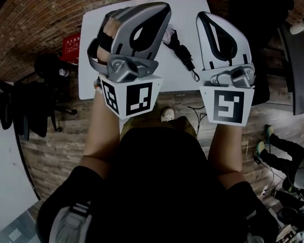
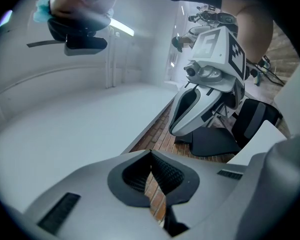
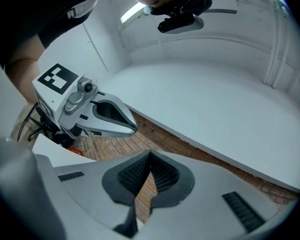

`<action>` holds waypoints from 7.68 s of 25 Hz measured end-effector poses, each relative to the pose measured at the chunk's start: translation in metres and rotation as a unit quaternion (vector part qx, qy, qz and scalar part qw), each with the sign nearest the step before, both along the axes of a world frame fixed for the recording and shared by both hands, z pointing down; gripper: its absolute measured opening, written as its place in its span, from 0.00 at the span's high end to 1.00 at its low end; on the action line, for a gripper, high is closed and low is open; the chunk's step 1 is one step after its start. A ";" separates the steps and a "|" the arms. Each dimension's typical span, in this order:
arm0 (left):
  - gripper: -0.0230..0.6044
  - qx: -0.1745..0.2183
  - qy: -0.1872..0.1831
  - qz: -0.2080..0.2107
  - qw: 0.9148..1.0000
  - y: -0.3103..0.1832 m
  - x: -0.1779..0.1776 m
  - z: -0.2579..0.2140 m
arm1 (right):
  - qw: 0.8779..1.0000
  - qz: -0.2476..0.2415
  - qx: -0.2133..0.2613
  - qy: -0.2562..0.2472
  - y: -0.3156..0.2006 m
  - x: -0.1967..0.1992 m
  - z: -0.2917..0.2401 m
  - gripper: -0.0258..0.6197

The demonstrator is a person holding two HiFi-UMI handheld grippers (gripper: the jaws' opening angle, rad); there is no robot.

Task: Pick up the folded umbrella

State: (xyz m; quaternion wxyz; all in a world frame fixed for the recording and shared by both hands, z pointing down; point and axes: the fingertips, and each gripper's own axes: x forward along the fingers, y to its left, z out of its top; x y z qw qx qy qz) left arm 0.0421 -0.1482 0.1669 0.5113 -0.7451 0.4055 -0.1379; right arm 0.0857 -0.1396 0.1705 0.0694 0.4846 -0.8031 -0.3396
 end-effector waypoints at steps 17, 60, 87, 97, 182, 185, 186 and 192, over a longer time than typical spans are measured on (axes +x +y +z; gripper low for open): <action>0.94 -0.019 -0.008 0.062 0.998 -0.050 -0.010 0.012 | 0.997 0.070 -0.020 0.010 -0.045 -0.014 0.007 0.92; 0.94 -0.043 -0.016 0.069 0.997 -0.082 0.012 0.044 | 0.985 0.050 -0.164 0.013 -0.089 0.002 0.093 0.90; 0.94 -0.066 -0.020 0.066 0.995 -0.093 0.020 0.063 | 0.939 0.003 -0.343 0.003 -0.107 -0.009 0.236 0.66; 0.94 -0.075 -0.020 0.060 0.995 -0.093 0.015 0.070 | 0.919 -0.008 -0.393 0.008 -0.103 -0.014 0.273 0.59; 0.94 -0.130 -0.018 0.031 0.991 -0.115 -0.005 0.116 | 0.727 0.087 -0.676 0.085 -0.100 0.009 0.477 0.41; 0.94 -0.135 -0.017 0.035 0.990 -0.115 -0.002 0.118 | 0.723 0.094 -0.680 0.079 -0.102 0.013 0.475 0.65; 0.94 -0.137 -0.016 0.035 0.990 -0.116 -0.001 0.119 | 0.723 0.096 -0.680 0.077 -0.102 0.014 0.475 0.66; 0.94 -0.141 -0.020 0.043 0.989 -0.113 0.007 0.123 | 0.729 0.098 -0.673 0.077 -0.102 0.014 0.475 0.67</action>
